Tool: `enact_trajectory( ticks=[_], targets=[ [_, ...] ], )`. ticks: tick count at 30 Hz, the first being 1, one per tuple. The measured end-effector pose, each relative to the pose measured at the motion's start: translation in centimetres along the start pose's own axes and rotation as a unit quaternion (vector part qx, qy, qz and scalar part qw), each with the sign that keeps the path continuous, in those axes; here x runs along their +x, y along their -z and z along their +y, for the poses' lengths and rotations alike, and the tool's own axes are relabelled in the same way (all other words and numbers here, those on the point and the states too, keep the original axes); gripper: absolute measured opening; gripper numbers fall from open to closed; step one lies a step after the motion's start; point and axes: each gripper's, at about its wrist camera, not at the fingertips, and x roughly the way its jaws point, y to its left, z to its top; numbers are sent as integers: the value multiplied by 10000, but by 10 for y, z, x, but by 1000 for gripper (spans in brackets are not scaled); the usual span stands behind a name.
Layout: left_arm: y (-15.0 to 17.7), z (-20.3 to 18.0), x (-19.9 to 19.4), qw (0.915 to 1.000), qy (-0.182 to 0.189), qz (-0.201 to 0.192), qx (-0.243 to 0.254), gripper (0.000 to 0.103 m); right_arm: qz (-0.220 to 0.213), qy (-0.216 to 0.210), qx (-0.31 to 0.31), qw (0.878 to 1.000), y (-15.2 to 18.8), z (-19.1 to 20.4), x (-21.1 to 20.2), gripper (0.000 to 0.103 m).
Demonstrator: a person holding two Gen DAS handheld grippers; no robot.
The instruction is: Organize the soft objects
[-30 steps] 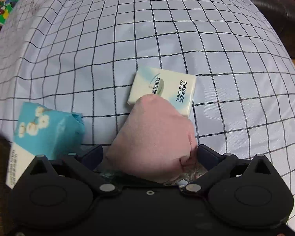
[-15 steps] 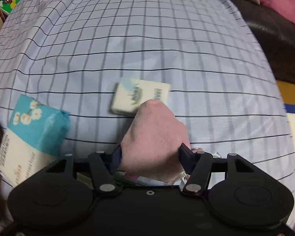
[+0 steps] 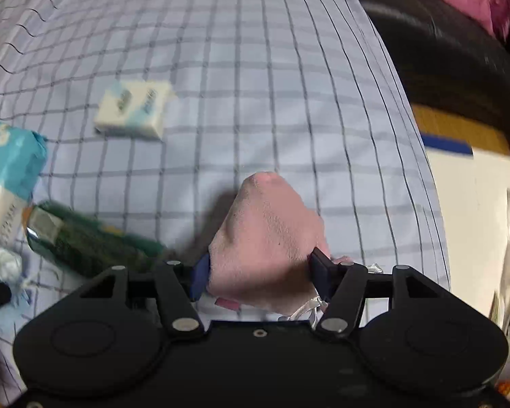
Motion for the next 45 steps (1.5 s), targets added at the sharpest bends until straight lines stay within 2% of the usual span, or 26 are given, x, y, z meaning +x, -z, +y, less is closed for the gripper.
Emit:
enact_trajectory(
  ticks=[3,7,9,12,16,28,31,33,35,39,45],
  targets=[
    [1,-3,7,9999,-137,36,85,80,129,-62,-63,9999,6,-3,-2,60],
    [-1,-6,13,9998,-161,117,96,80,410,-681,36,9968,11,-6,-5,61],
    [-1,-8,15,9997,-173,143,101,80,499,-852,79,9951,10,-4,-2,63],
    [0,-11,17,9997,-134,186,132,80,347,-726,37,9968,11,2,1,78],
    [0,-14,25,9993,-228,228,194,82,353,-656,50,9972,10,6,8,86],
    [-1,-20,40,9974,-449,419,375,82,543,-564,-178,9968,18,11,29,94],
    [2,-23,43,9969,-413,481,461,81,595,-509,-276,9965,22,13,34,94],
    [3,-24,45,9969,-367,539,445,70,641,-499,-337,9961,24,13,36,93],
    [4,-24,45,9967,-396,554,445,67,662,-496,-417,9957,26,14,37,90],
    [8,-21,40,9971,-241,578,424,61,612,-496,-671,9946,30,16,32,76],
    [11,-14,12,9985,-13,409,369,58,553,-511,-793,9940,31,17,18,72]
  ],
)
